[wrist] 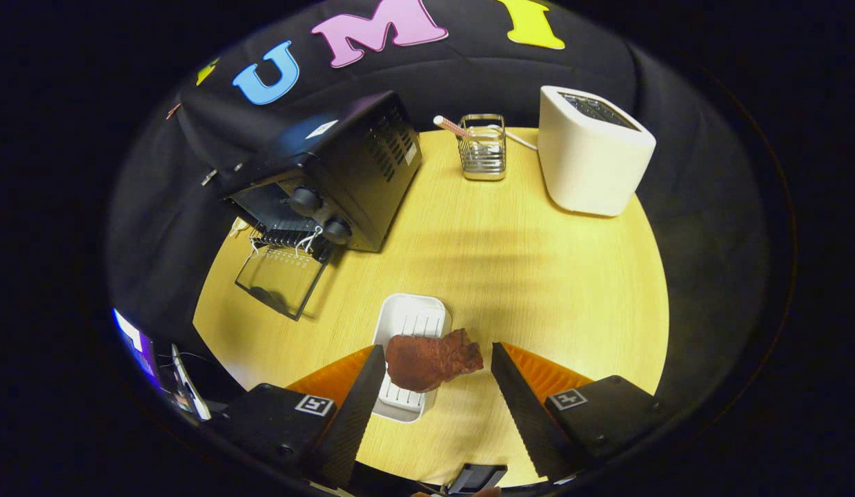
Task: Open the toaster oven, put the food inside, and close the toaster oven door.
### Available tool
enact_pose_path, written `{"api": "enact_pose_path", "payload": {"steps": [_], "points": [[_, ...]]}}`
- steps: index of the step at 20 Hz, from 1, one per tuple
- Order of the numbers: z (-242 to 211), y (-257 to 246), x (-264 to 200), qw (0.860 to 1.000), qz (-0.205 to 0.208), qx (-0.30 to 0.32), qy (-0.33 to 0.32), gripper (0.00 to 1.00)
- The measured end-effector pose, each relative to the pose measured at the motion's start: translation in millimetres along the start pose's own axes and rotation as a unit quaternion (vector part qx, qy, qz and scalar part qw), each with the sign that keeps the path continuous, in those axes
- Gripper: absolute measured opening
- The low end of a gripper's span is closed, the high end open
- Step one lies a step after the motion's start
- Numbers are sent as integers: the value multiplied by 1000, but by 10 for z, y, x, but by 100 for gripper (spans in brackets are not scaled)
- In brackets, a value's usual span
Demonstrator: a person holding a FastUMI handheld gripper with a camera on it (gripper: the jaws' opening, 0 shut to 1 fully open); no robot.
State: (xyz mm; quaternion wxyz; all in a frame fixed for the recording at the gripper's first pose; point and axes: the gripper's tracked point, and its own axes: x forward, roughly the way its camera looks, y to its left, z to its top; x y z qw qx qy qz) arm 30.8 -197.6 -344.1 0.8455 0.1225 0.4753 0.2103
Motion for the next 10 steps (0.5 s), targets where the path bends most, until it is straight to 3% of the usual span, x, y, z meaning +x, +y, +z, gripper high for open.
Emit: {"api": "enact_pose_path", "payload": {"steps": [1,3,5,8,10], "points": [[-27,-7,70,1000,12,5,11,97],[-97,-33,192,999,30,21,36,86],[-151,-76,255,996,45,45,62,64],[-41,36,153,987,103,109,53,29],[17,-1,104,991,88,93,25,15]]}}
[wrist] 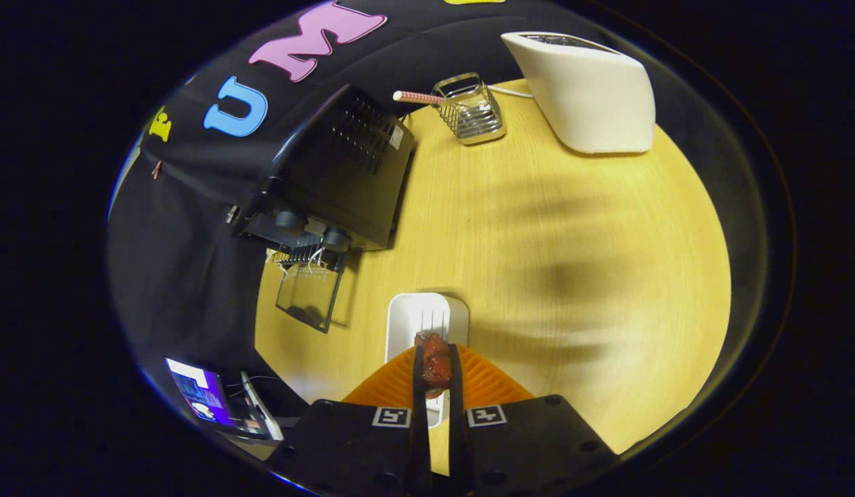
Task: Open the toaster oven, put the food inside, and close the toaster oven door.
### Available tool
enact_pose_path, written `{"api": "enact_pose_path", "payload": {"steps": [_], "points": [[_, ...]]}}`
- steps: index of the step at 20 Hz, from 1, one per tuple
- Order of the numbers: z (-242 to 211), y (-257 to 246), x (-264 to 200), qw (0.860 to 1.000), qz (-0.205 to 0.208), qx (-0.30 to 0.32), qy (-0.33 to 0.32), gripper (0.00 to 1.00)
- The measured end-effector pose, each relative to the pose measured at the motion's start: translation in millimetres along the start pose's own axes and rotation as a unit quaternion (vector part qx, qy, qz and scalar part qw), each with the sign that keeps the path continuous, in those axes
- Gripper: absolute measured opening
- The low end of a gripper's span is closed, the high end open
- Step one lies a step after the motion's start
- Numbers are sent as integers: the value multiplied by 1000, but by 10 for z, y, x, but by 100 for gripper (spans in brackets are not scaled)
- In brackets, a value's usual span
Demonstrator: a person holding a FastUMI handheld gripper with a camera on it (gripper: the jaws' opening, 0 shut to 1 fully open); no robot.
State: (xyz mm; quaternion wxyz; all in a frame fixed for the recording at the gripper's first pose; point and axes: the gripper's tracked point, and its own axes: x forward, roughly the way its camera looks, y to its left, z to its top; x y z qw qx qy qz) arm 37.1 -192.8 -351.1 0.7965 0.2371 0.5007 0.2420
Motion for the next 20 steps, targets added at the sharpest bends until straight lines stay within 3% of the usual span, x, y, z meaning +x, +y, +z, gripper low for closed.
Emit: {"api": "enact_pose_path", "payload": {"steps": [3,7,14,20], "points": [[-7,7,-163,998,-35,-33,-27,15],[78,258,-441,994,-43,-49,-82,15],[104,1001,-723,987,-35,-60,-144,15],[-42,1830,-596,983,-12,-81,-166,15]]}}
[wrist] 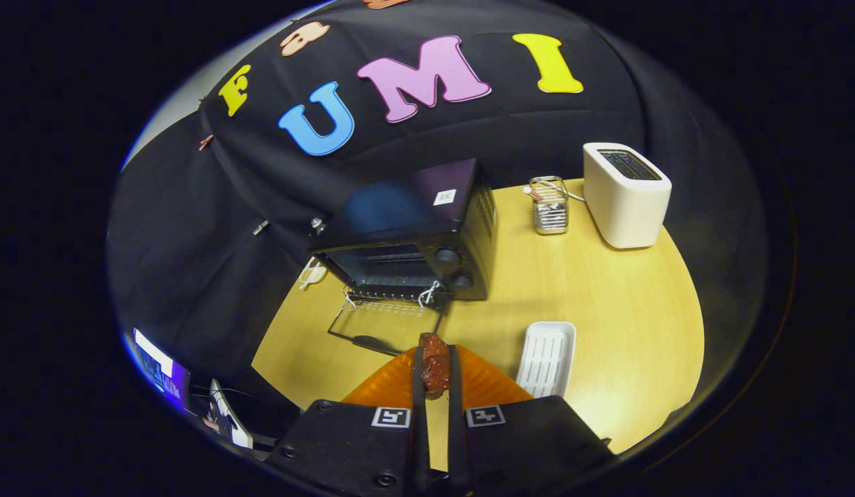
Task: Open the toaster oven, put the food inside, and close the toaster oven door.
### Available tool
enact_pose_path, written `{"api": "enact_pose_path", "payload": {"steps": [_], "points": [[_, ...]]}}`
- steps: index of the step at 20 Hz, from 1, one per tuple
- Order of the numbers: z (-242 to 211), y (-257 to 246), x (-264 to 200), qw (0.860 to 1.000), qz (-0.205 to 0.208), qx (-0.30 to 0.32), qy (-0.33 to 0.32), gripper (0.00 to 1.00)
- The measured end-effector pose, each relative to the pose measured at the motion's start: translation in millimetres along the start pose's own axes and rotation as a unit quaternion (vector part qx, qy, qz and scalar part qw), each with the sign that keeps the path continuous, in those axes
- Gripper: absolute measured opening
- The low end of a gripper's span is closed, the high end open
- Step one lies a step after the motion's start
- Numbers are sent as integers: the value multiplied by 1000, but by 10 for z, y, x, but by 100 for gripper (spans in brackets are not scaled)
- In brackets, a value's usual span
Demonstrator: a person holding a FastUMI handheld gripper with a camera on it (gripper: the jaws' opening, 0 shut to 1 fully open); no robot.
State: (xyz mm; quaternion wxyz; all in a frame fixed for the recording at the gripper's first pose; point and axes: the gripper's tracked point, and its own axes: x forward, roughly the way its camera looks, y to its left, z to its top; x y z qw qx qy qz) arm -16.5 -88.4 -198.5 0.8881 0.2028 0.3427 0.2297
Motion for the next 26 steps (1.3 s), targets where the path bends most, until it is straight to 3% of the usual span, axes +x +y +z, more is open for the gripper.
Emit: {"api": "enact_pose_path", "payload": {"steps": [7,15,26], "points": [[6,742,463,1000,12,6,-21,15],[268,1218,1141,993,14,80,-82,15],[530,1083,2067,984,-15,141,-111,14]]}}
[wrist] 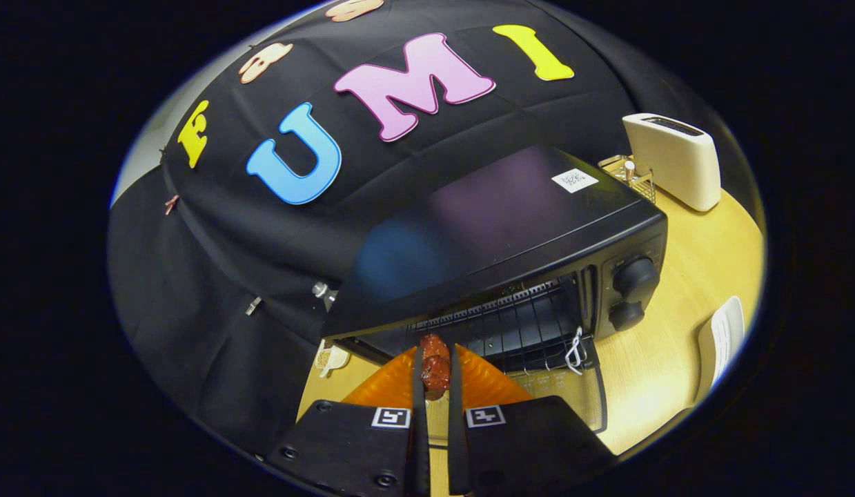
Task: Open the toaster oven, put the food inside, and close the toaster oven door.
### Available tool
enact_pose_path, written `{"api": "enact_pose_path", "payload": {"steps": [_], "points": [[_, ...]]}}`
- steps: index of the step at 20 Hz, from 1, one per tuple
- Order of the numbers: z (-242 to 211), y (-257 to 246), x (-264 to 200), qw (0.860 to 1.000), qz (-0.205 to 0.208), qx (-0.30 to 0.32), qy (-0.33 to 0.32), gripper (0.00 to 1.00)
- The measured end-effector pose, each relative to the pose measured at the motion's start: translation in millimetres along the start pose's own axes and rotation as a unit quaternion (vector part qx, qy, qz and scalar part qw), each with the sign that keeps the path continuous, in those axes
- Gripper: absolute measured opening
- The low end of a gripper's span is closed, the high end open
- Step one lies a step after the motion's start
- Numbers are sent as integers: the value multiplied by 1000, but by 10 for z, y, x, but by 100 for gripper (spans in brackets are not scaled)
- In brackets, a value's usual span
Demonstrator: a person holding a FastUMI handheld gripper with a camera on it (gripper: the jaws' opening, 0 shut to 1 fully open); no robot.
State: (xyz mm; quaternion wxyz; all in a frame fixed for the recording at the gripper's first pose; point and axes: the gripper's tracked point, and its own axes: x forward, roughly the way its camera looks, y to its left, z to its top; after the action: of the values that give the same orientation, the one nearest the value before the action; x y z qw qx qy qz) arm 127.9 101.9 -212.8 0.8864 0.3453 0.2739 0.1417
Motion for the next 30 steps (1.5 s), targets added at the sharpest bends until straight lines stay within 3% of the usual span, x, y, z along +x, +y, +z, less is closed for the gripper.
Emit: {"api": "enact_pose_path", "payload": {"steps": [12,19,22,25,27,30], "points": [[-98,-146,613,999,-8,31,-11,14],[-47,-145,649,998,-34,-46,-7,16],[-48,-340,637,993,-82,-80,-1,34],[-19,-597,558,986,-127,-104,-2,42],[37,-636,487,985,-135,-107,-6,46],[112,-669,342,983,-145,-115,-14,89]]}}
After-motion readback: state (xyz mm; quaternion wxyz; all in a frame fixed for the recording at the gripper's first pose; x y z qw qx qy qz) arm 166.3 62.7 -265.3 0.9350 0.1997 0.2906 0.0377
